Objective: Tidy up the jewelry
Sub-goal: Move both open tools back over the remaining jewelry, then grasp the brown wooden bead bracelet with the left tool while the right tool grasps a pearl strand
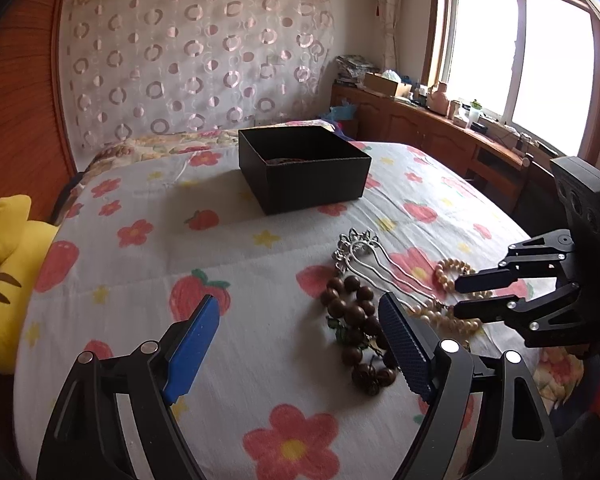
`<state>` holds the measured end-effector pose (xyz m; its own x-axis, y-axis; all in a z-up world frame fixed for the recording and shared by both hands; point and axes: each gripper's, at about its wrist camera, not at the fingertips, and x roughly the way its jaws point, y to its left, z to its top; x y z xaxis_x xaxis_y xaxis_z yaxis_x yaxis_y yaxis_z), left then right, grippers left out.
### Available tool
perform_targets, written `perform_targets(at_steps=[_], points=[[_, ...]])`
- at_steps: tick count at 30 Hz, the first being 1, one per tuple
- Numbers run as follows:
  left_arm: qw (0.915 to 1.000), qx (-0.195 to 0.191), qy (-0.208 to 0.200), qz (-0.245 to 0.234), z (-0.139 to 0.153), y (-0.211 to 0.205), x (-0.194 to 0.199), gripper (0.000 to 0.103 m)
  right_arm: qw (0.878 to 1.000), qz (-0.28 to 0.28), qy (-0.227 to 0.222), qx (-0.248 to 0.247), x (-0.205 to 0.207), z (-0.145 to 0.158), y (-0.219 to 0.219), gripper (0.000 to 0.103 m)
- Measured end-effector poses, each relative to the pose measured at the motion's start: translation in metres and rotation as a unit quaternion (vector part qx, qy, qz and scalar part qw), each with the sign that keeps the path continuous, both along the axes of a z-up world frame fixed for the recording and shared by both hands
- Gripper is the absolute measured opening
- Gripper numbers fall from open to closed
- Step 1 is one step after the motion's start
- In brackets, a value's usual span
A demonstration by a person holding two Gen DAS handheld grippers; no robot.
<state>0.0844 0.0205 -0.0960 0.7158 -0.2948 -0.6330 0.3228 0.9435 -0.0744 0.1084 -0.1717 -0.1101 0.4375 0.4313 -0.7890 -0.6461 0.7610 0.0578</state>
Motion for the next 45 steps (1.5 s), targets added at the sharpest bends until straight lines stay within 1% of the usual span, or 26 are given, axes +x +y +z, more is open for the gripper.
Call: perform_targets(at_steps=[2,4,5,8,16,17,18,22,25,27,30,37,38,39,41,45], points=[[1.0000,-0.002,0.002,-0.003,0.000,-0.001,-0.002,0.078,1.000,0.003,0.003,-0.006,0.000,-0.002,0.000,0.028],[1.0000,-0.002,0.003,-0.006,-0.001,-0.002,-0.004,0.078,1.000,0.004,0.007,-0.005,0.002,-0.001,-0.001,0.019],[1.0000,-0.001,0.003,-0.008,-0.002,-0.004,-0.005,0.078,1.000,0.001,0.009,-0.010,0.003,-0.002,-0.001,0.018],[0.9999,0.001,0.004,-0.011,-0.004,-0.006,-0.009,0.078,1.000,-0.003,0.016,-0.010,0.006,-0.004,-0.004,0.018],[0.9998,-0.005,0.012,-0.015,-0.006,-0.010,-0.012,0.078,0.999,0.012,0.002,-0.038,0.002,-0.004,0.001,0.018],[0.9998,-0.005,0.012,-0.016,-0.007,-0.011,-0.012,0.078,0.999,0.015,0.000,-0.039,0.002,-0.004,0.001,0.016],[0.9998,-0.003,0.013,-0.016,-0.008,-0.011,-0.013,0.078,0.999,0.017,-0.001,-0.039,0.002,-0.004,0.001,0.009],[0.9997,-0.002,0.020,-0.014,-0.012,-0.010,-0.013,0.078,0.999,0.019,0.004,-0.032,0.003,-0.004,-0.004,0.008],[0.9996,0.000,0.024,-0.013,-0.014,-0.010,-0.013,0.078,1.000,0.002,-0.006,-0.025,0.001,0.000,-0.014,0.008],[0.9995,-0.002,0.026,-0.015,-0.015,-0.010,-0.014,0.078,1.000,-0.012,-0.017,-0.005,-0.001,0.010,-0.027,0.008],[0.9993,0.000,0.030,-0.022,-0.016,-0.015,-0.014,0.078,0.999,-0.033,-0.040,0.007,-0.004,0.025,-0.042,0.008],[0.9986,0.001,0.038,-0.038,-0.021,-0.026,-0.015,0.078,0.992,-0.068,-0.102,0.039,-0.013,0.075,-0.073,0.008],[0.9984,-0.002,0.038,-0.041,-0.021,-0.028,-0.014,0.078,0.991,-0.071,-0.108,0.042,-0.015,0.080,-0.076,0.008],[0.9981,-0.007,0.039,-0.047,-0.020,-0.029,-0.014,0.068,0.990,-0.073,-0.114,0.044,-0.016,0.085,-0.079,0.008],[0.9977,-0.012,0.044,-0.051,-0.019,-0.031,-0.011,0.057,0.988,-0.078,-0.123,0.048,-0.017,0.093,-0.083,0.008],[0.9964,-0.025,0.057,-0.059,-0.019,-0.035,0.000,0.050,0.987,-0.083,-0.131,0.048,-0.017,0.098,-0.088,0.008]])
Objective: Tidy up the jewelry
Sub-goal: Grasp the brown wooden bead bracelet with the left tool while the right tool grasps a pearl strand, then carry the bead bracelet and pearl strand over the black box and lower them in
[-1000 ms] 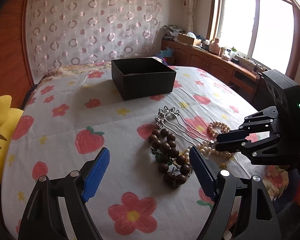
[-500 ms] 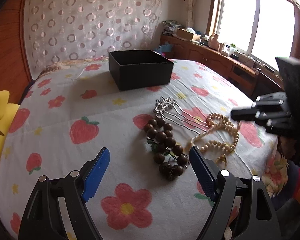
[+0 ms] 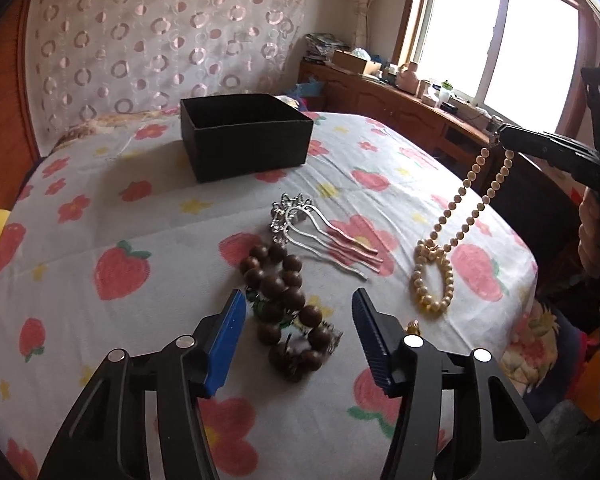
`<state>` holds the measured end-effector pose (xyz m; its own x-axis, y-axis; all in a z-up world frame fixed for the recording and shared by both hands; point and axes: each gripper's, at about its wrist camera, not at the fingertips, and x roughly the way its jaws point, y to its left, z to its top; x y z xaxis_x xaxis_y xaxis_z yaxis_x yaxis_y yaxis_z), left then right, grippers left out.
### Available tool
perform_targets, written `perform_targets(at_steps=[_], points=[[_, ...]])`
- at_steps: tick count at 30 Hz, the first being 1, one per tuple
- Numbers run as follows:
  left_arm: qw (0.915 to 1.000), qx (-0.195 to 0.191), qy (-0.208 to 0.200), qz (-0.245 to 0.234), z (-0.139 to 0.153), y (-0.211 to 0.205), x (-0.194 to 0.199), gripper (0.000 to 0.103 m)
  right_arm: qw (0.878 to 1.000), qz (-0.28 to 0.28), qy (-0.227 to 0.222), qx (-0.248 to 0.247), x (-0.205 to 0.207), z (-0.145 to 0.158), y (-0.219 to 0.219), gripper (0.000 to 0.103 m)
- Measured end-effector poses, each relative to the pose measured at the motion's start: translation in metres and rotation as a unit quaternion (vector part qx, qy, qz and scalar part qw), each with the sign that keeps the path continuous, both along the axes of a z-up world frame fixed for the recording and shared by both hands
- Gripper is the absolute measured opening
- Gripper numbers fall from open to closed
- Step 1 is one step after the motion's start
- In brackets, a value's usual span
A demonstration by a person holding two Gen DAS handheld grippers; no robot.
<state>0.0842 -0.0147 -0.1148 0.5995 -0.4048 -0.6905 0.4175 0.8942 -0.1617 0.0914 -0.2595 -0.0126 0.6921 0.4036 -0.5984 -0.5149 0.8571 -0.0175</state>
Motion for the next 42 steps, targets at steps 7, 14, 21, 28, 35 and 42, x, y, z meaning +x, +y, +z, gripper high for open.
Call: perform_targets(at_steps=[7,14,21,28,35,42], points=[[0.9992,-0.016,0.035,0.008,-0.009,-0.002,0.023,0.047,1.000,0.000,0.002,0.002,0.000,-0.001,-0.002,0.008],[0.9996,0.007,0.025,-0.010,-0.002,-0.009,0.029,0.012,1.000,-0.002,0.013,0.006,0.001,-0.007,-0.002,0.008],[0.9996,0.002,-0.026,-0.013,0.029,-0.010,0.018,0.012,1.000,-0.002,0.012,0.009,0.000,-0.009,-0.002,0.009],[0.9975,-0.016,-0.068,-0.005,0.066,-0.002,0.018,0.012,1.000,0.004,-0.013,0.014,-0.001,0.010,0.004,0.008],[0.9952,-0.026,-0.094,0.005,0.090,0.004,0.024,0.012,0.999,0.019,-0.045,0.011,0.005,0.039,0.019,0.008],[0.9932,-0.029,-0.111,0.020,0.105,0.009,0.034,0.012,0.996,0.024,-0.081,0.005,0.019,0.070,0.034,0.008]])
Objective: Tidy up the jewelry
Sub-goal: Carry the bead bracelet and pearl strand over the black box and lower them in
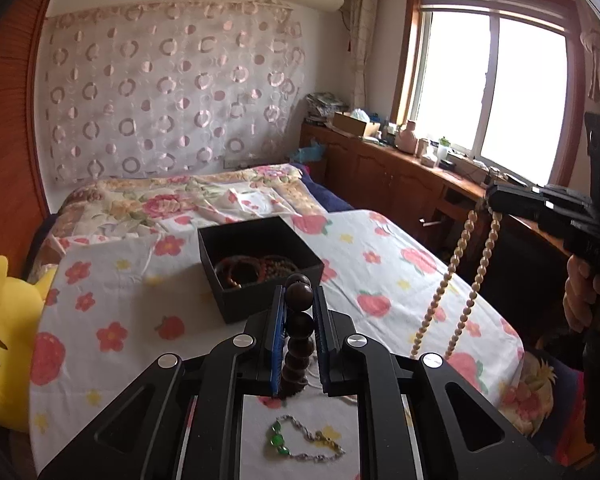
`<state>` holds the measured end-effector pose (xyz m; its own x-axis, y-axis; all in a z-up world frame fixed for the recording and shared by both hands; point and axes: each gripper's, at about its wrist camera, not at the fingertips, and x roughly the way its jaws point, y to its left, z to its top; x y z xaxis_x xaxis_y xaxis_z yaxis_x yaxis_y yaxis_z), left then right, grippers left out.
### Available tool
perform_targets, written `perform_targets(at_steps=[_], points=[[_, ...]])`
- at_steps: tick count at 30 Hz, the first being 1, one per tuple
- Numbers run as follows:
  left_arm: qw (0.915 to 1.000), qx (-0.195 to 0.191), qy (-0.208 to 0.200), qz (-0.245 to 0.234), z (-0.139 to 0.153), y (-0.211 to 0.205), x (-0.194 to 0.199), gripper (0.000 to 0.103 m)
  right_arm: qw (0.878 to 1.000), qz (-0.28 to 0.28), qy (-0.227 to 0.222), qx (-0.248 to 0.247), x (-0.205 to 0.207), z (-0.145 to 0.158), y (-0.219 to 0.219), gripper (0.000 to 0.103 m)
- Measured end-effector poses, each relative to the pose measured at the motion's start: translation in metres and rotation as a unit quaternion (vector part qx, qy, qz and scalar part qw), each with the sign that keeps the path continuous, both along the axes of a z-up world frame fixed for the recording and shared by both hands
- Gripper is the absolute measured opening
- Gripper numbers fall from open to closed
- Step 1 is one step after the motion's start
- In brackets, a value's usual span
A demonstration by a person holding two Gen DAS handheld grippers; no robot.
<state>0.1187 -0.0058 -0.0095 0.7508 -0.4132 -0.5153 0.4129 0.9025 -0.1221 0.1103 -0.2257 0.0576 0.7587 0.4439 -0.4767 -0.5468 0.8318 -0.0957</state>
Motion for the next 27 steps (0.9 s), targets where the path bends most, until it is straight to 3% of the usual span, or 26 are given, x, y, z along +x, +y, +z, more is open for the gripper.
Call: perform_targets(at_steps=[10,19,27], points=[[0.9996,0.013,-0.015,0.022,-0.001,0.003,0.023,0.012,0.999,-0.012,-0.049,-0.009,0.033,0.040,0.022,0.008],[0.9995,-0.004,0.000,0.033,-0.008,0.013,0.052,0.012,0.998,-0.025,-0.047,-0.020,0.078,0.050,0.039,0.008],[0.9994,0.006,-0.010,0.033,0.003,0.002,0.072,0.012,0.998,-0.024,-0.050,-0.010,0.109,0.060,0.053,0.008]])
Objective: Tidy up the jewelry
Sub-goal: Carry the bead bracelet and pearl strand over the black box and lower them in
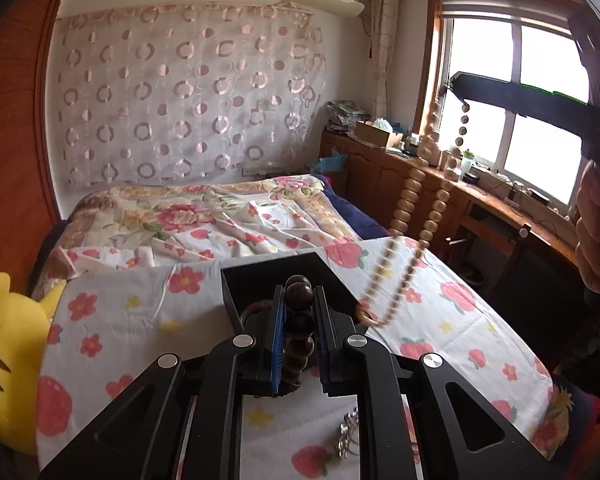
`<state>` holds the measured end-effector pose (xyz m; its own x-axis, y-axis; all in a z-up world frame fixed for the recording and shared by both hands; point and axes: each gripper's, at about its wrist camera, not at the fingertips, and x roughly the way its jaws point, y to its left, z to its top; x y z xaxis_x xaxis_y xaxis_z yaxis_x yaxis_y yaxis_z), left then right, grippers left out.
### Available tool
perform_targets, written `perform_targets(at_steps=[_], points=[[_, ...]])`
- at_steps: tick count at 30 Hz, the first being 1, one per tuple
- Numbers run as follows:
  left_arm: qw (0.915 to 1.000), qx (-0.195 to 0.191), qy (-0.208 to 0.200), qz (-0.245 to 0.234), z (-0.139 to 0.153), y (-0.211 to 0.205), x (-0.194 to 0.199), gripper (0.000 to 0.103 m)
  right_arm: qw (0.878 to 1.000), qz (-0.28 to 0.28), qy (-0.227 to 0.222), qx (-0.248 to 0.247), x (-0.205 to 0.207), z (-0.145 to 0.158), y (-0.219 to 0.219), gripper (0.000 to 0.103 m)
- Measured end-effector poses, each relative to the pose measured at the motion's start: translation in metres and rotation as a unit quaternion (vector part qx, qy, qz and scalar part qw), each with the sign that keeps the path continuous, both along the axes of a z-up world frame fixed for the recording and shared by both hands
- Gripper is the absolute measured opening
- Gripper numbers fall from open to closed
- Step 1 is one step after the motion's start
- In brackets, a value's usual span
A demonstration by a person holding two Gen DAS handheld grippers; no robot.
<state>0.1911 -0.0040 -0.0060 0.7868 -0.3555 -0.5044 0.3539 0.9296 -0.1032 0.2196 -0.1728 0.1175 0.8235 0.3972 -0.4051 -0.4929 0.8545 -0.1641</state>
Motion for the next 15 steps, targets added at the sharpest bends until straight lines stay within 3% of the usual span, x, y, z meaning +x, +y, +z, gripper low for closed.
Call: perform_targets(at_steps=[8,15], points=[[1.0000,0.007,0.006,0.002,-0.001,-0.008,0.022,0.012,1.000,-0.007,0.021,0.002,0.035,-0.010,0.012,0.008],[0.9998,0.009,0.016,0.009,-0.004,-0.008,0.041,0.012,0.996,-0.011,0.085,0.000,0.055,-0.066,0.017,0.008]])
